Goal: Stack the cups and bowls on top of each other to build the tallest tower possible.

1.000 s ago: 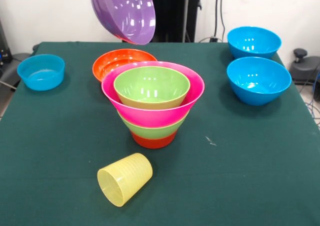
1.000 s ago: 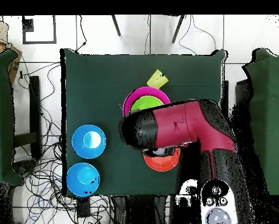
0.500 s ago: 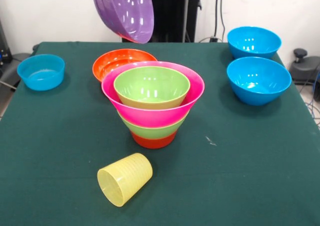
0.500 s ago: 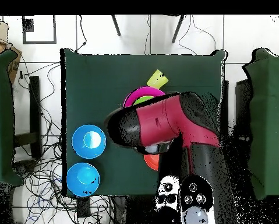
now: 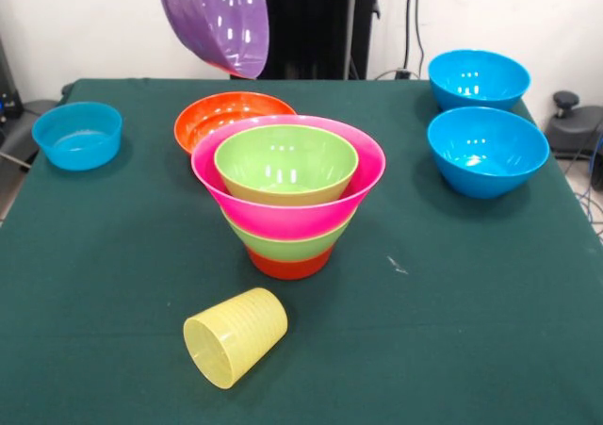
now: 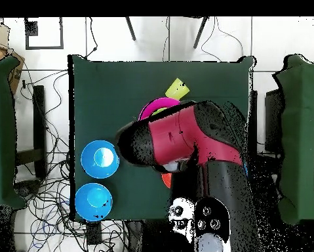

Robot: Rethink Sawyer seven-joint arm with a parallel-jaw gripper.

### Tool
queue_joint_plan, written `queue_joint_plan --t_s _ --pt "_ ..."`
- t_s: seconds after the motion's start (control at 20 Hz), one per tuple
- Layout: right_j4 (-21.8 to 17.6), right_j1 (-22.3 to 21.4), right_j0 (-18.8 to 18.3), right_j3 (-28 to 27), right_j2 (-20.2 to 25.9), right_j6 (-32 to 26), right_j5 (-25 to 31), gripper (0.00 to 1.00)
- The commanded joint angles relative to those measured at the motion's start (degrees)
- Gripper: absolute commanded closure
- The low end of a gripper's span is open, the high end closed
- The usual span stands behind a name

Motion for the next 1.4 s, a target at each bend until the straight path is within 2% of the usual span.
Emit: queue_joint_plan --t_s 0.05,0.3,1.0,1.4 --pt "-7.37 2.01 2.57 -1.71 -1.71 -7.58 6.23 1.0" --pt "-10.39 2.85 4.68 -1.51 -2.99 -5.12 6.76 1.0" --pt "-14.48 5.51 9.78 -3.36 -6.19 -0.67 9.06 1.0" --pt "-14.31 5.55 13.05 -1.67 -9.38 2.85 8.52 1.0"
